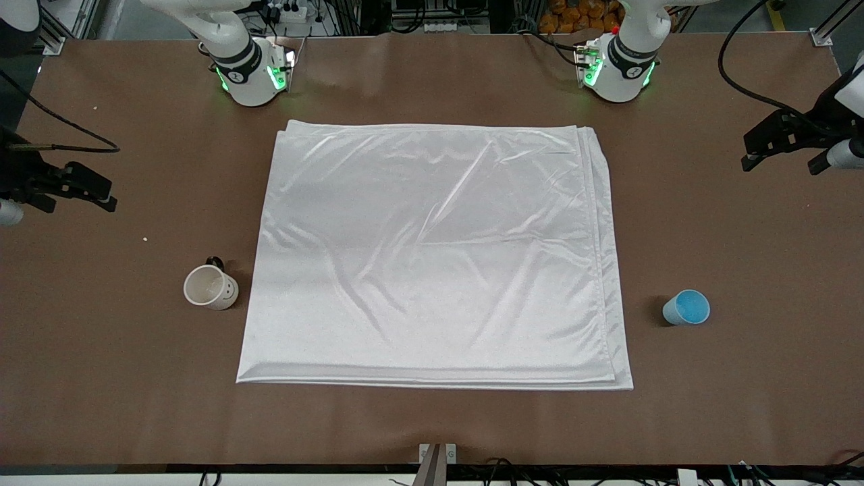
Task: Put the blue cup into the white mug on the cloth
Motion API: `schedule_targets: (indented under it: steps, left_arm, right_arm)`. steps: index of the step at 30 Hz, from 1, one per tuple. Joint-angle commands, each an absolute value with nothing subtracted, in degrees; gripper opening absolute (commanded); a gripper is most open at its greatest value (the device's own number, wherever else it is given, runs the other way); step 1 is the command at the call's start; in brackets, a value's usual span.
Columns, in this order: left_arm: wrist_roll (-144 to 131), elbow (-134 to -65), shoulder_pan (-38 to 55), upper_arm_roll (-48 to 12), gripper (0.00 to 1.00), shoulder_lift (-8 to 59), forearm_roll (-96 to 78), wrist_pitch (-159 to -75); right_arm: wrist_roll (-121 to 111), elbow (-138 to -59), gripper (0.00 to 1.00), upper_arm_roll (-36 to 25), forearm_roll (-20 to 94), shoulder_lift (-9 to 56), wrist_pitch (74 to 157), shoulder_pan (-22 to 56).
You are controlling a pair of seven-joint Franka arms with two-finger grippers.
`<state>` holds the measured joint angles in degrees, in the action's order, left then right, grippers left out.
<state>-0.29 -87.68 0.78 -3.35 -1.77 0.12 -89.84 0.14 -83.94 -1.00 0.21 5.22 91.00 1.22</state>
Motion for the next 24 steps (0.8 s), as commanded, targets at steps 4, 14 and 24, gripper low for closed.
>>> schedule_targets:
  steps: [4,14,24]
  left_arm:
    - [-1.2,-88.6,0.7,-3.3,1.0,-2.9,-0.9,-90.2]
    - [-0.4,-88.3,0.2,-3.2,1.0,-0.6,-0.3,-90.2]
    - [0.1,-85.0,-6.9,-4.1,1.0,7.2,-1.0,-91.1]
  right_arm:
    - [-0.7,-85.3,1.0,-4.0,-0.4,4.0,91.5,3.9]
    - [-0.6,-85.3,1.0,-4.0,-0.4,4.0,91.4,3.6]
    - [-0.6,-85.2,1.0,-4.0,-0.4,4.2,91.4,3.5]
